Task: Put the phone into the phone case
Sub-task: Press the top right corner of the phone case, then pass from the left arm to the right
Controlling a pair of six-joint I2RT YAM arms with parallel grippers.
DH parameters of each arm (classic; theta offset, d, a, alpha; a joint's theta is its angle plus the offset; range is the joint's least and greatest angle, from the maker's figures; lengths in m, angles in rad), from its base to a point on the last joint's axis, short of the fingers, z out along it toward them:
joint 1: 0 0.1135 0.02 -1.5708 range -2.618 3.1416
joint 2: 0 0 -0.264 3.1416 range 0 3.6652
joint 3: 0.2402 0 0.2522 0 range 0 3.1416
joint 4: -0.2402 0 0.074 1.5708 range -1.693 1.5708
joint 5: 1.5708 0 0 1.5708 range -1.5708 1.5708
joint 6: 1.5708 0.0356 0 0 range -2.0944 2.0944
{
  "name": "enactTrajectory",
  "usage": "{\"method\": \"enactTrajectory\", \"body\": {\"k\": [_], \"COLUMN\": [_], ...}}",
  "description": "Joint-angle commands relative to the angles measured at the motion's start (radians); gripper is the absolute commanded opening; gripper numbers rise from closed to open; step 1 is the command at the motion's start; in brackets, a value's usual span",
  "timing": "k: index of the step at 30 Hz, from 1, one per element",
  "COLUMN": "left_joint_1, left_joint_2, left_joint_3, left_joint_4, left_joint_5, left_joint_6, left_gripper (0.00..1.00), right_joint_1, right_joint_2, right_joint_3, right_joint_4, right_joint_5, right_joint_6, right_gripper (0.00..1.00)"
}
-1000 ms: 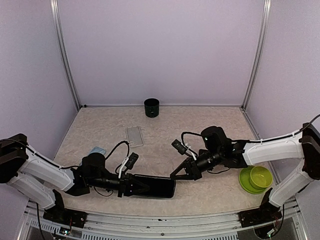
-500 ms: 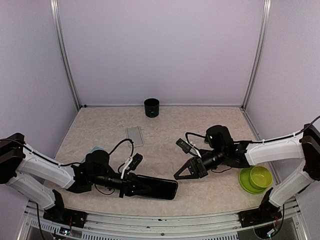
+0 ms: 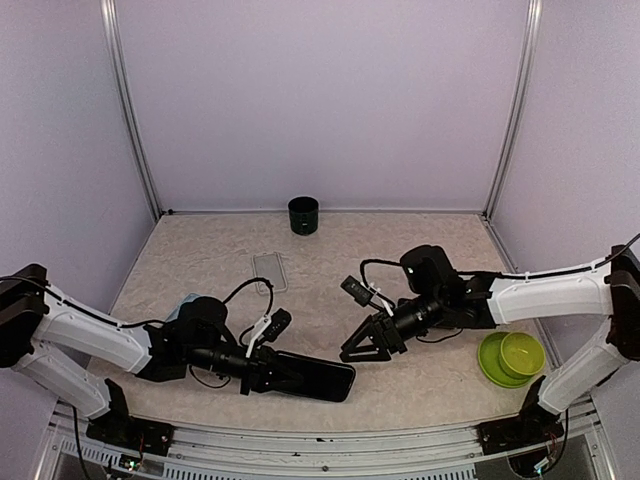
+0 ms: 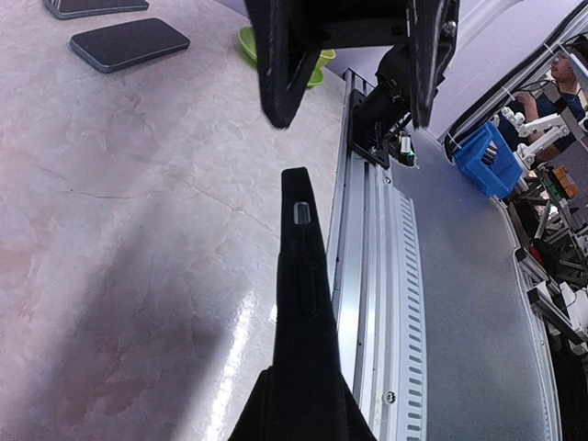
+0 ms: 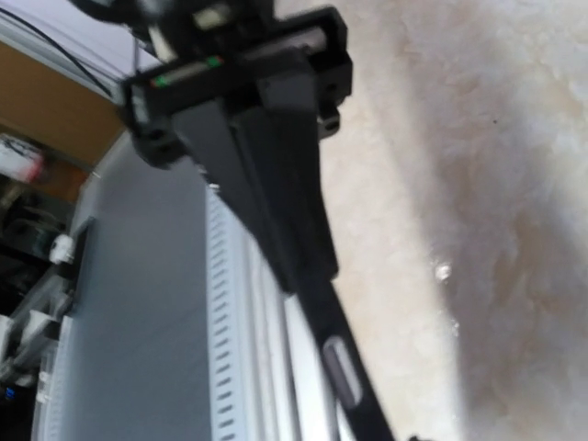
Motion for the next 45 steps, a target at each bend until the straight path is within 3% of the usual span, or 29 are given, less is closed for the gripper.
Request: {"method": "enactTrajectory", "body": {"k": [1, 6, 9, 14, 15, 18, 24, 30, 37, 45], "left_joint_1": [0.0, -0.005, -0.005, -0.007, -0.006, -0.006, 0.01, 0.074, 0.098, 0.091], "left_joint_2": [-0.028, -0.035, -0.034, -0.027, -0.023, -0.019, -0.061, -0.191, -0.268, -0.164], "left_joint_3": [0.054, 0.056, 0.058, 0.056, 0.056, 0.053, 0.013, -0.094, -0.179, -0.193], "left_joint_4": [0.011, 0.004, 0.004, 0.011, 0.015, 0.029, 0.081, 0.218, 0.363, 0.596], "left_joint_5": [0.041, 0.044, 0.044, 0.05, 0.051, 0.048, -0.039, -0.114, -0.157, -0.199], "left_joint_6": [0.04, 0.041, 0.039, 0.03, 0.027, 0.018, -0.015, -0.121, -0.217, -0.325], "left_gripper": [0.0, 0.0, 0.0, 0.0, 0.0, 0.05, 0.39, 0.57, 0.65, 0.66], "right_joint_1": [0.063, 0.116, 0.138, 0.151, 0.151, 0.15, 0.147, 0.119, 0.085, 0.085], "right_joint_2": [0.075, 0.143, 0.165, 0.173, 0.169, 0.155, 0.075, -0.027, -0.157, -0.241], "right_joint_3": [0.072, 0.122, 0.142, 0.152, 0.15, 0.142, 0.091, 0.013, -0.079, -0.168], "right_joint_4": [-0.139, -0.178, -0.183, -0.189, -0.187, -0.181, -0.127, -0.029, 0.136, 0.386], "right_joint_5": [0.107, 0.152, 0.164, 0.19, 0.193, 0.193, 0.228, 0.272, 0.345, 0.368], "right_joint_6": [-0.11, -0.144, -0.156, -0.166, -0.167, -0.167, -0.141, -0.08, 0.024, 0.148], "right_gripper": [0.54, 0.54, 0.48, 0.05, 0.0, 0.0, 0.0, 0.0, 0.0, 0.0]}}
